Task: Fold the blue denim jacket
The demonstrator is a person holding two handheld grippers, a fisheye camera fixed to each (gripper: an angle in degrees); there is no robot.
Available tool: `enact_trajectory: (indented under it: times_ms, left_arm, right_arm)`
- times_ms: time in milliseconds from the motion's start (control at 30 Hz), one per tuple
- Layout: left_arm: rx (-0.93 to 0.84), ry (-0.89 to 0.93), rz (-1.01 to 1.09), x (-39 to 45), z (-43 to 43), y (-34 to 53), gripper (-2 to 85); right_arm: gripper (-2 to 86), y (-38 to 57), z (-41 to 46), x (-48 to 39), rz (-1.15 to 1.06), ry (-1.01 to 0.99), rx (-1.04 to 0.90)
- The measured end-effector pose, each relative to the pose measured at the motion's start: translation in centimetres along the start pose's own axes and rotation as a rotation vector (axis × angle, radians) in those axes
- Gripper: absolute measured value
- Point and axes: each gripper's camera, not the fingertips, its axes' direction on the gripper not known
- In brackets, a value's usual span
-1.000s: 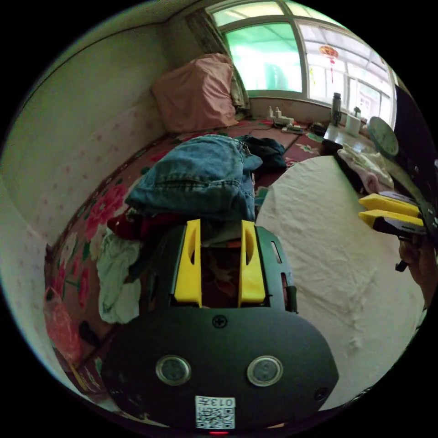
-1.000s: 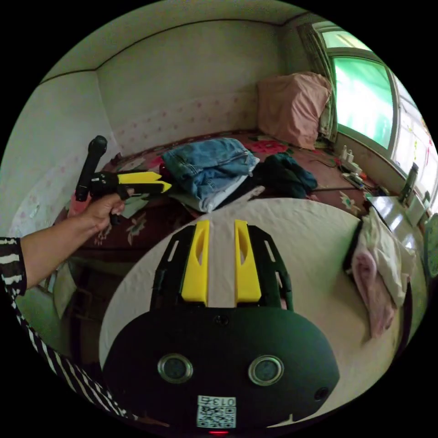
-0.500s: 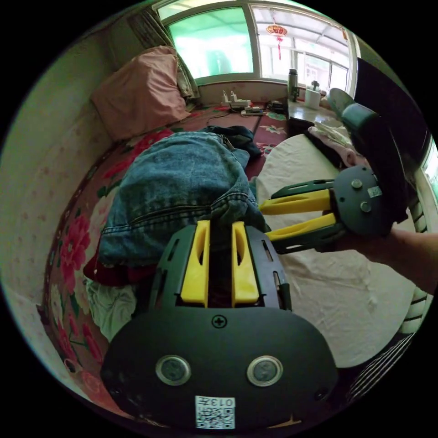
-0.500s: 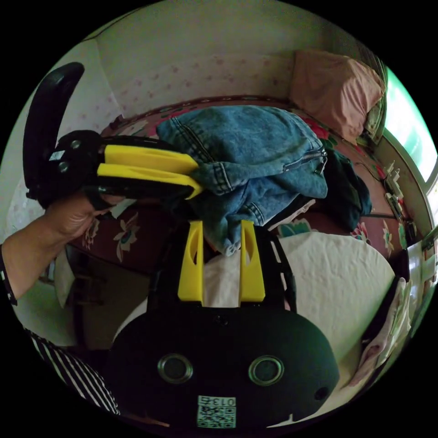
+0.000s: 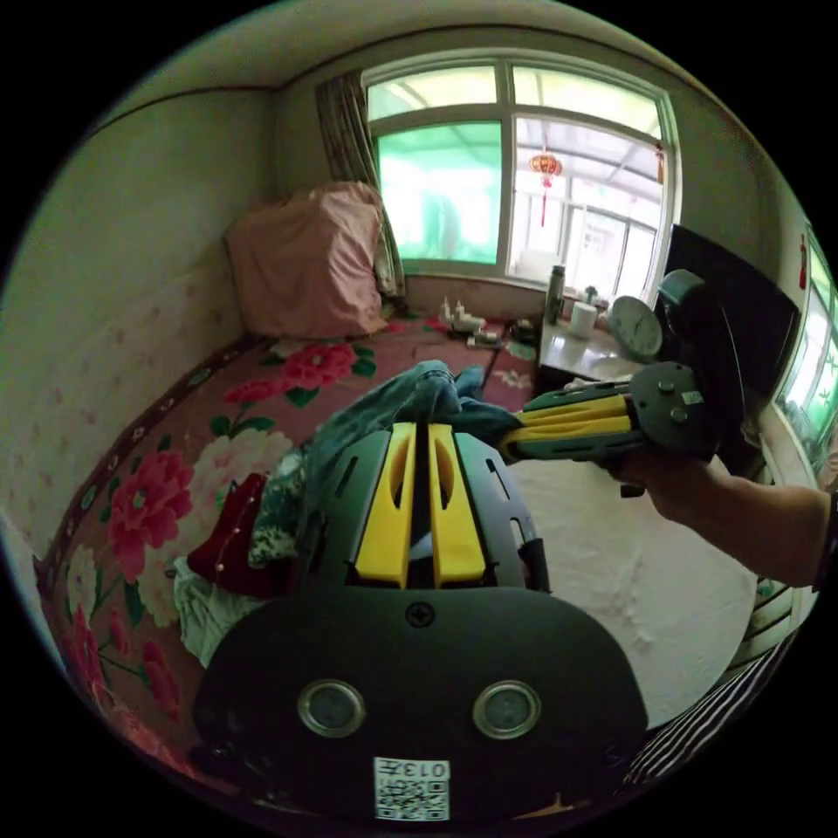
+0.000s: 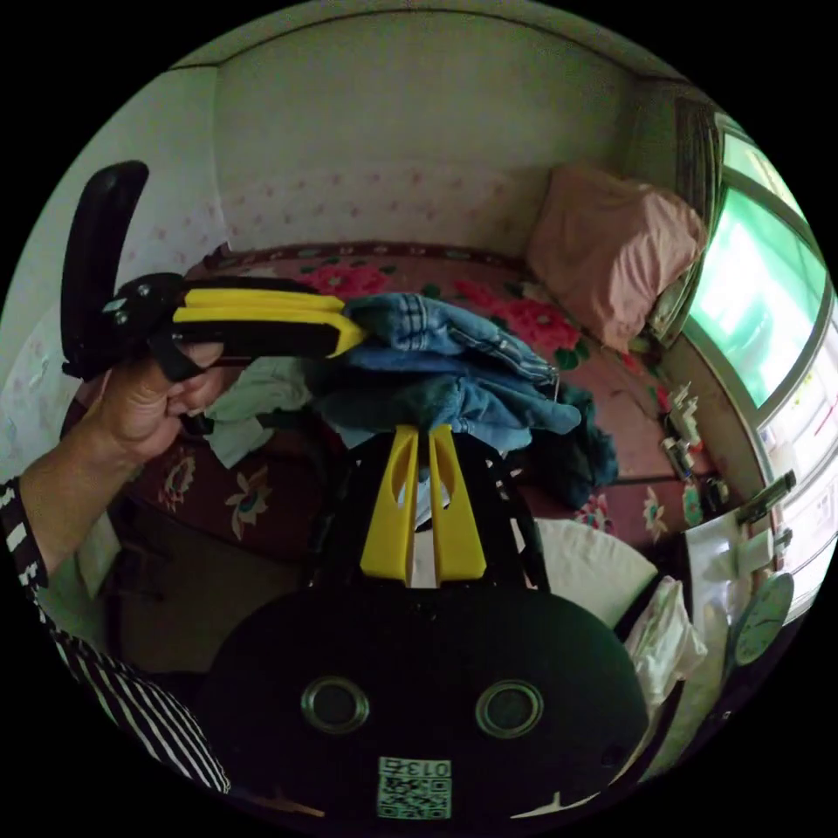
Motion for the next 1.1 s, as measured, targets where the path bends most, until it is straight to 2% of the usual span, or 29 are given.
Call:
enact_trajectory:
  times_ms: [100, 233, 367, 500, 600, 667, 767, 800, 867, 1000, 1100]
  left_arm:
    - [0.134, 0.089, -0.04, -1.2, -6.0, -1.6, 1.1]
    - [0.314, 0.248, -0.029, -1.3, -13.8, -0.9, 1.0]
    - [0.357, 0.476, -0.088, -0.4, -16.2, 2.5, 1.0]
    - [0.353, 0.589, -0.128, 2.6, -16.2, 6.6, 1.0]
    - [0.272, 0.629, -0.191, 6.2, -14.3, 11.4, 1.0]
    - [0.11, 0.622, -0.249, 9.8, -11.4, 16.0, 1.1]
    - [-0.166, 0.578, -0.294, 15.1, -7.2, 22.2, 1.1]
    - [-0.197, 0.585, -0.297, 16.1, -6.7, 23.3, 1.1]
    - [-0.328, 0.58, -0.33, 19.2, -5.3, 26.2, 1.2]
    - [-0.412, 0.392, -0.406, 21.2, -6.8, 29.0, 1.5]
    - [-0.448, 0.291, -0.523, 21.4, -8.4, 30.7, 1.8]
  right_arm:
    - [1.1, -1.1, -8.2, 1.2, -0.017, 0.011, 0.107]
    - [1.1, 2.9, -20.6, 2.4, -0.136, 0.154, 0.188]
    - [1.2, 10.0, -28.9, 6.4, -0.034, 0.19, 0.171]
    - [1.3, 20.5, -37.3, 9.0, 0.099, 0.297, 0.157]
    - [1.4, 29.6, -40.5, 9.9, 0.168, 0.378, 0.126]
    - [1.5, 35.7, -40.4, 11.2, 0.279, 0.364, 0.069]
    - [1.7, 45.9, -36.6, 13.5, 0.471, 0.322, -0.122]
    - [1.8, 49.6, -34.5, 14.1, 0.527, 0.287, -0.226]
    - [2.0, 54.2, -32.5, 14.1, 0.558, 0.208, -0.304]
    - [2.7, 61.3, -32.5, 13.7, 0.522, 0.173, -0.496]
    - [3.8, 66.7, -33.6, 15.0, 0.534, -0.026, -0.581]
